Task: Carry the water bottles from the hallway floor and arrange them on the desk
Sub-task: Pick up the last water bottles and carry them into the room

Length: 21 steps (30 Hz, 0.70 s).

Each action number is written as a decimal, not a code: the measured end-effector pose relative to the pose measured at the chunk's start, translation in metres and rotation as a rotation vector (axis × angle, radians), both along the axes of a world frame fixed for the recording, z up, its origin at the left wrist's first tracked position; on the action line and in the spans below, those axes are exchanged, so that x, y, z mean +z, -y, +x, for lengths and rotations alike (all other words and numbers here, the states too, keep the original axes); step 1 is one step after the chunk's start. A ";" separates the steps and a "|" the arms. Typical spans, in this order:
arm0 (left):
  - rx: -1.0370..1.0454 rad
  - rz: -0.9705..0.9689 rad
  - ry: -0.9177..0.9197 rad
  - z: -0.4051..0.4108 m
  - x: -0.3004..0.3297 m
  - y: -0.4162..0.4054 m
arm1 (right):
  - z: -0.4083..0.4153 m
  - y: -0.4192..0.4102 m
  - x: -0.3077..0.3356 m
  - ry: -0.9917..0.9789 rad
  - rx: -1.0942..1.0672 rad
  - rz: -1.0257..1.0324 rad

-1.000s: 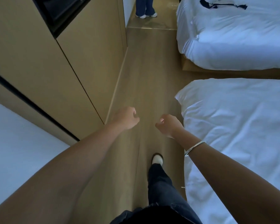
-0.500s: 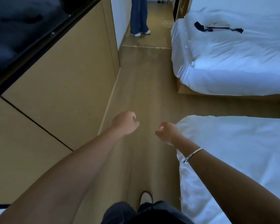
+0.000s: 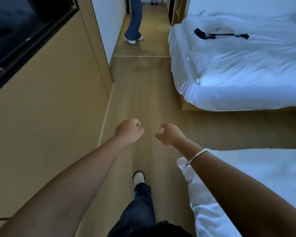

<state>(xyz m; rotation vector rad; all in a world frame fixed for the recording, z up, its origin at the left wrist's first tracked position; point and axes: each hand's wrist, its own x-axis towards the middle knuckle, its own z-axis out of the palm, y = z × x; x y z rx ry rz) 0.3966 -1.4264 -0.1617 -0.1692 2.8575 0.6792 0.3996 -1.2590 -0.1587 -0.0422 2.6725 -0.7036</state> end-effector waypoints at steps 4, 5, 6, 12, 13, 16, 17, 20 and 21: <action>-0.026 0.032 0.011 -0.094 -0.004 0.008 | -0.086 0.014 0.002 -0.004 -0.005 0.026; -0.028 0.038 0.014 -0.117 -0.003 0.012 | -0.106 0.017 0.003 0.005 -0.002 0.037; -0.032 0.041 0.015 -0.140 -0.002 0.016 | -0.127 0.019 0.005 0.015 -0.002 0.048; -0.044 0.011 0.011 -0.260 0.012 0.043 | -0.238 0.032 0.017 0.011 -0.033 0.030; -0.040 0.007 0.013 -0.276 0.012 0.046 | -0.253 0.034 0.017 0.014 -0.035 0.017; -0.031 0.011 0.026 -0.323 0.008 0.051 | -0.300 0.039 0.013 0.024 -0.033 0.004; -0.026 0.015 0.030 -0.338 0.007 0.051 | -0.317 0.040 0.011 0.025 -0.027 0.007; -0.018 0.019 0.036 -0.387 0.004 0.052 | -0.370 0.042 0.004 0.040 -0.001 0.016; -0.015 0.018 0.041 -0.406 0.003 0.053 | -0.390 0.042 0.001 0.045 0.010 0.017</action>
